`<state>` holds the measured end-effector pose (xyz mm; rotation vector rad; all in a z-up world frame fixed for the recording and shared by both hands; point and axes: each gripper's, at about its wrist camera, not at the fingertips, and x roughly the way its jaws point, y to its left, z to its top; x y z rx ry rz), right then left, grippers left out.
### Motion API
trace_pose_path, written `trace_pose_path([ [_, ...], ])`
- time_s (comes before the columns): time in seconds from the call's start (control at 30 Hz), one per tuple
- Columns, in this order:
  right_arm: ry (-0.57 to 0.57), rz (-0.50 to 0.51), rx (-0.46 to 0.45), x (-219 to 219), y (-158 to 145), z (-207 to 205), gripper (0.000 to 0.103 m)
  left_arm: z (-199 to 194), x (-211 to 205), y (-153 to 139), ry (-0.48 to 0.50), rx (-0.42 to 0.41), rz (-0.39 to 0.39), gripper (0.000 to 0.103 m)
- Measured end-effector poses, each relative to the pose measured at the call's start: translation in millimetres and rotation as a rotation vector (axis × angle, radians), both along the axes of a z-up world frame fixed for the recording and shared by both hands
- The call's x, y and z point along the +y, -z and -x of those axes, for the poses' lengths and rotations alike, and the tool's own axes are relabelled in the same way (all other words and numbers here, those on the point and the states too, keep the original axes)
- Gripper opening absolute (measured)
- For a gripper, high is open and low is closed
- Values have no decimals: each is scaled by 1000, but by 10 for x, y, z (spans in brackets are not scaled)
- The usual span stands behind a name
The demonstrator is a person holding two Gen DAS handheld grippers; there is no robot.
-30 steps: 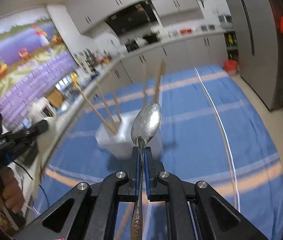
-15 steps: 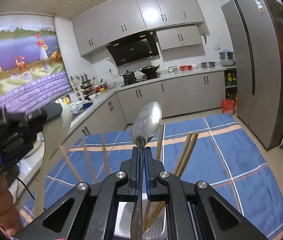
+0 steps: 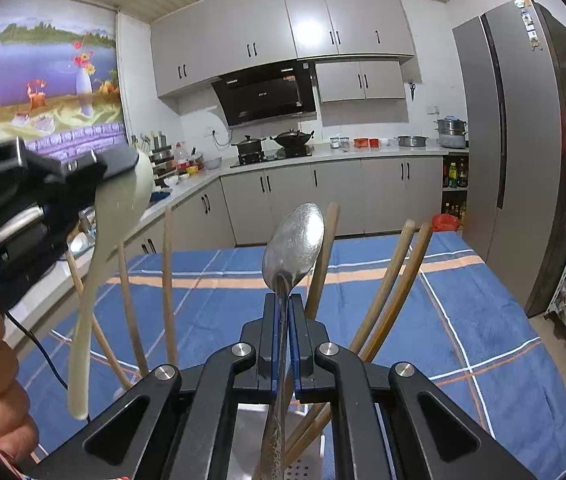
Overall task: Organize utensils
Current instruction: 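Lift both spoons upright and carry them over the white holder, then lower both spoons into the holder and open both grippers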
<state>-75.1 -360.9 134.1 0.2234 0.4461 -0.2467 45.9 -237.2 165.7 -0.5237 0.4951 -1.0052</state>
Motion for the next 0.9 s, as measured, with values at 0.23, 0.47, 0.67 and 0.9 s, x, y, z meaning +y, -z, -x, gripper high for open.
trace_pose_path([
  [0.23,-15,16,20,79,93,28,5,25,45,120,-6,-13,22,3],
  [0.47,-21,24,33,114,129,86,5,88,80,196,-8,-3,-10,3],
  [0.67,-24,11,57,140,186,140,5,161,108,154,-21,7,-38,3],
  [0.9,-31,16,40,196,156,253,28,355,191,42,-49,22,-80,26],
])
